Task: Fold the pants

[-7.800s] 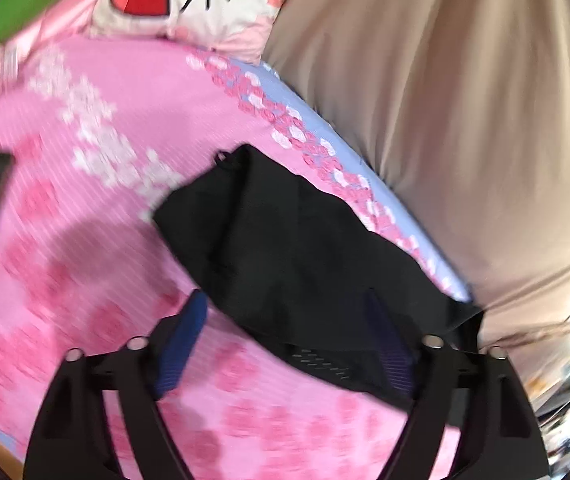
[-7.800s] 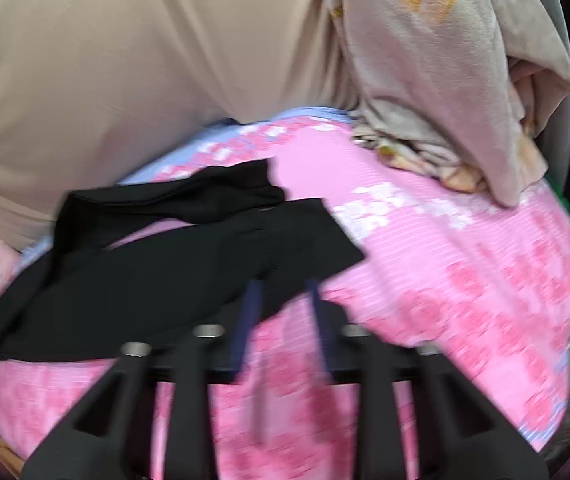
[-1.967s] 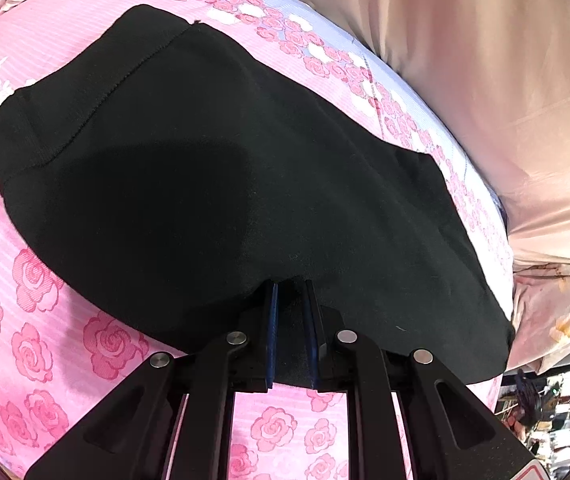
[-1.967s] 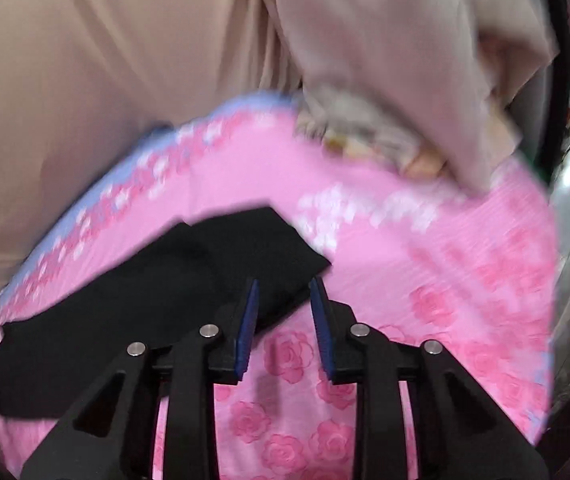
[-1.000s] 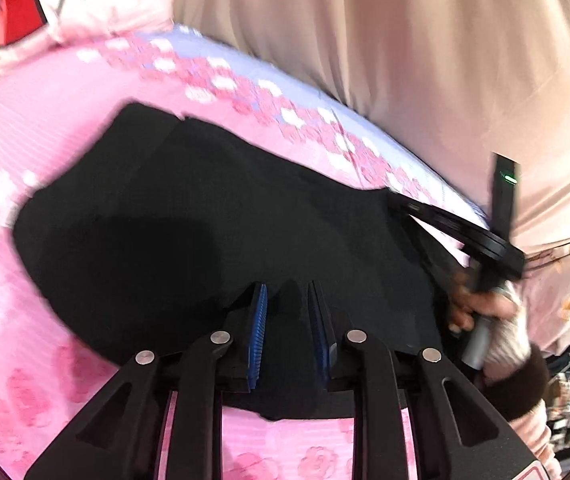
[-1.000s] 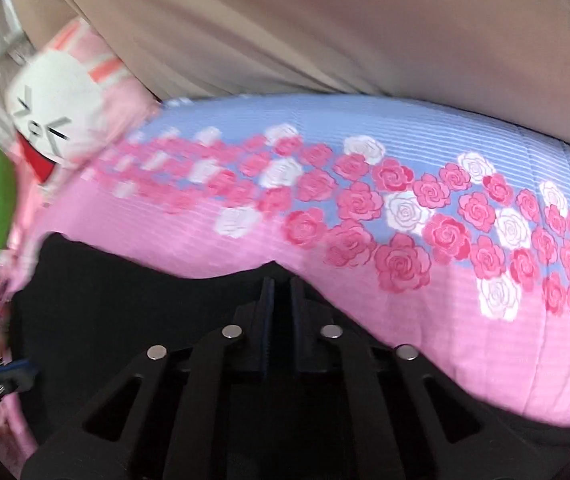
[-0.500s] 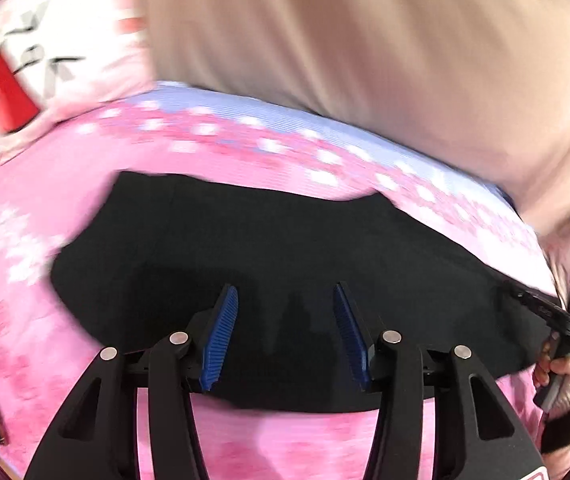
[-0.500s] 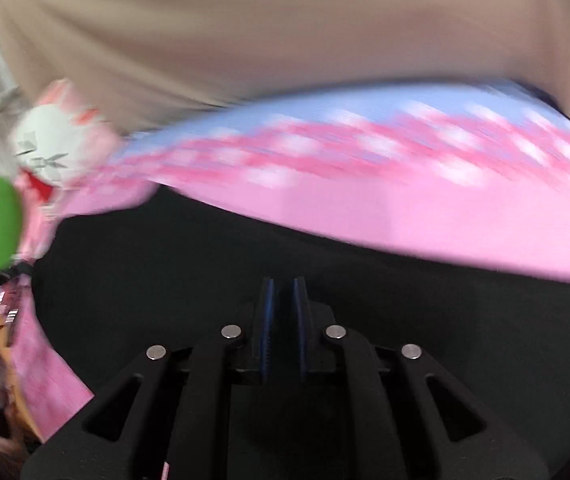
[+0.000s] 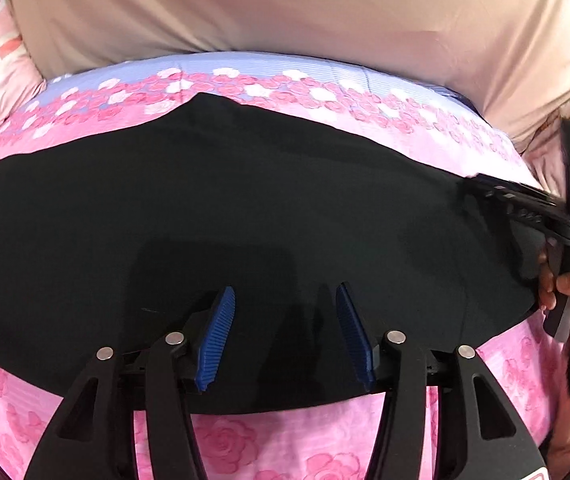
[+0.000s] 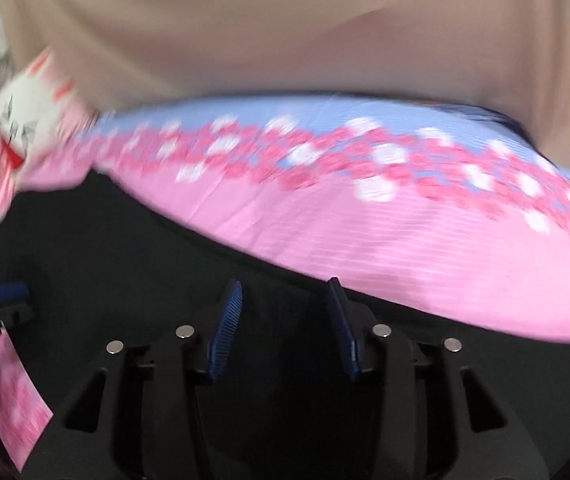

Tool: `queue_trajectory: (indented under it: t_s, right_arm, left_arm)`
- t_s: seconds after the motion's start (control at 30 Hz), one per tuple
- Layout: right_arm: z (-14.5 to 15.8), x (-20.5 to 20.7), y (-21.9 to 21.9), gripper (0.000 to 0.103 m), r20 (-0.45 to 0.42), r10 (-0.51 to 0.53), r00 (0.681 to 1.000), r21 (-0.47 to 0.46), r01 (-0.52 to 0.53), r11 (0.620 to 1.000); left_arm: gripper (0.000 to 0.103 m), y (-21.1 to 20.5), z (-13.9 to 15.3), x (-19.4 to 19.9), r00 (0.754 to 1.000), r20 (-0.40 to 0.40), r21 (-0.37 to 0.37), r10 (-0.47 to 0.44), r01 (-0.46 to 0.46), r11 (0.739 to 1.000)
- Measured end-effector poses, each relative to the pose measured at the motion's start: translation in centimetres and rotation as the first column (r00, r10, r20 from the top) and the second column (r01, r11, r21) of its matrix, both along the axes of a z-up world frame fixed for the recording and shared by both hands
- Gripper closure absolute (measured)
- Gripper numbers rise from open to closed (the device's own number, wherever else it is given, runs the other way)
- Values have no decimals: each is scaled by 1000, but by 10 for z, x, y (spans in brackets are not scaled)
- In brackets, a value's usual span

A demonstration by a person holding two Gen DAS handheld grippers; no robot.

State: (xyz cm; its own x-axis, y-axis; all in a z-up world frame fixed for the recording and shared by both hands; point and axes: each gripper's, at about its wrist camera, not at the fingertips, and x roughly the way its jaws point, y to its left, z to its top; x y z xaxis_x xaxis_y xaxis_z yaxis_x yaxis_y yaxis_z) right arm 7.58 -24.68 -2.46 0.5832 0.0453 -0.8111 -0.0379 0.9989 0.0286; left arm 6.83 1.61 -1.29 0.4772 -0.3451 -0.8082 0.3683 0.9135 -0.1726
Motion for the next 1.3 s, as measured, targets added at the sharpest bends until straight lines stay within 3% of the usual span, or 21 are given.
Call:
queue_trajectory:
  t_s: [0.1, 0.17, 0.27, 0.37, 0.47, 0.57, 0.63, 0.73, 0.8, 0.9, 0.93, 1.0, 1.07, 1.13, 1.23, 1.3]
  right_arm:
    - [2, -1, 26, 101, 32, 67, 997, -142, -61, 988]
    - [16, -5, 23, 101, 100, 47, 994, -134, -33, 990]
    - [-7, 8, 6, 101, 3, 8, 1000, -71, -8, 997]
    - [9, -3, 9, 96, 53, -16, 998, -43, 19, 999]
    - [31, -20, 25, 96, 111, 43, 993, 60, -50, 997]
    - [13, -3, 45, 97, 37, 96, 995, 120, -100, 988]
    - [-12, 19, 47, 103, -40, 49, 998, 80, -46, 996]
    - [-5, 31, 30, 103, -21, -66, 998, 206, 69, 976]
    - [6, 20, 23, 96, -8, -99, 995, 283, 97, 954]
    - [-2, -3, 20, 96, -37, -85, 996, 250, 92, 964]
    - [-9, -5, 15, 103, -61, -99, 993, 212, 109, 971]
    - [-12, -20, -12, 103, -53, -138, 989, 297, 147, 944]
    - [3, -43, -35, 100, -16, -244, 970, 277, 239, 931]
    - [10, -60, -47, 97, 6, -253, 967, 274, 242, 931]
    - [-2, -72, -79, 103, -31, -319, 947, 168, 319, 933]
    - [-1, -95, -123, 103, -27, -391, 920, 258, 384, 886]
  left_arm:
    - [50, 0, -6, 2, 1000, 17, 7, 22, -22, 1000]
    - [50, 0, -9, 4, 999, 29, 14, 30, -31, 999]
    - [45, -5, -13, 0, 997, 67, 34, 26, -29, 999]
    - [38, -12, -14, -2, 996, 92, 75, -1, -6, 997]
    - [36, -13, -14, -1, 996, 88, 69, -6, 0, 998]
    - [34, -14, -15, -2, 996, 88, 71, -8, 2, 998]
    - [34, -15, -15, -3, 996, 93, 79, -8, 1, 997]
    - [34, -14, -15, -4, 996, 95, 78, -4, -4, 997]
    - [34, -13, -15, -4, 996, 94, 74, -1, -6, 997]
    - [33, -14, -16, -4, 995, 96, 80, -4, -3, 997]
    - [32, -14, -16, -4, 995, 97, 83, -6, -2, 997]
    - [31, -15, -16, -5, 995, 99, 89, -9, 0, 996]
    - [31, -15, -16, -5, 995, 101, 93, -9, -1, 996]
    - [31, -15, -17, -5, 995, 102, 95, -8, -2, 996]
    - [30, -16, -17, -5, 995, 103, 102, -6, -4, 995]
    - [29, -16, -17, -5, 995, 102, 102, -5, -5, 995]
